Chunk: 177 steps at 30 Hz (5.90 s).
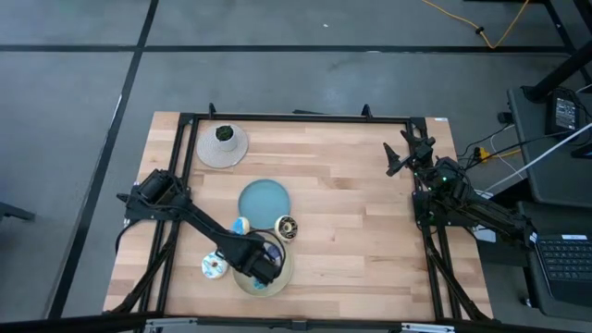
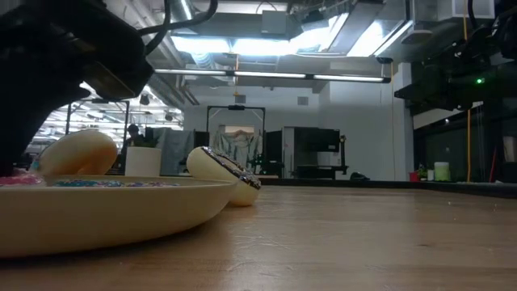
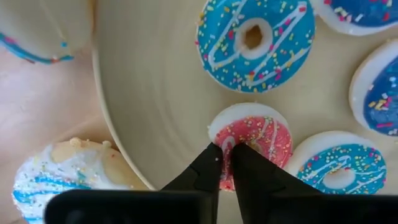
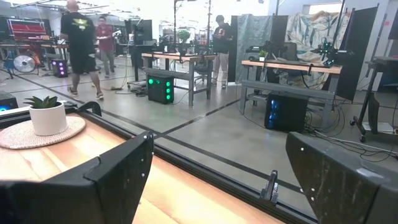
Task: Pick & Place donuts
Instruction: Put the small pink donut on the gray plate, then put the big white donut on the blue plate
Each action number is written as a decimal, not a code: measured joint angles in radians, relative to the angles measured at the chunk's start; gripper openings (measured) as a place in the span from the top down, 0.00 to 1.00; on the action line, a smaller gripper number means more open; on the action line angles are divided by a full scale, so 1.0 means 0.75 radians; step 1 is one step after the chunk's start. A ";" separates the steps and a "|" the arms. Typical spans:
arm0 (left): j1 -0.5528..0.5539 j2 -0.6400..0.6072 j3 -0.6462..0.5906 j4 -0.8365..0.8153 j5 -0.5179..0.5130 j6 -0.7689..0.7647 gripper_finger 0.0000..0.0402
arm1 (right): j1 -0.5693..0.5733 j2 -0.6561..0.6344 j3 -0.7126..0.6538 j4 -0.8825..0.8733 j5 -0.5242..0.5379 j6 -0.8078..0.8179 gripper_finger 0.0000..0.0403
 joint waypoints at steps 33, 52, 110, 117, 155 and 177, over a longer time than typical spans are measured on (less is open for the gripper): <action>0.032 -0.149 0.032 -0.117 0.017 0.335 0.49 | -0.001 0.000 0.000 0.000 0.000 0.000 0.09; -0.061 -0.380 0.065 -0.122 0.169 0.648 0.50 | -0.001 0.000 0.000 0.000 0.000 0.000 0.09; -0.279 -0.884 -0.757 0.129 -0.074 0.561 0.51 | 0.000 0.000 0.000 -0.001 0.000 0.000 0.09; -0.260 -0.846 -0.807 0.220 -0.066 0.552 0.51 | -0.001 0.001 0.000 0.000 0.000 0.000 0.09; -0.237 -0.721 -0.839 0.369 -0.022 0.601 0.51 | 0.000 0.000 0.000 0.000 0.000 0.000 0.09; -0.237 -0.733 -0.816 0.363 -0.001 0.576 0.85 | 0.000 0.000 0.000 0.000 0.000 0.000 0.09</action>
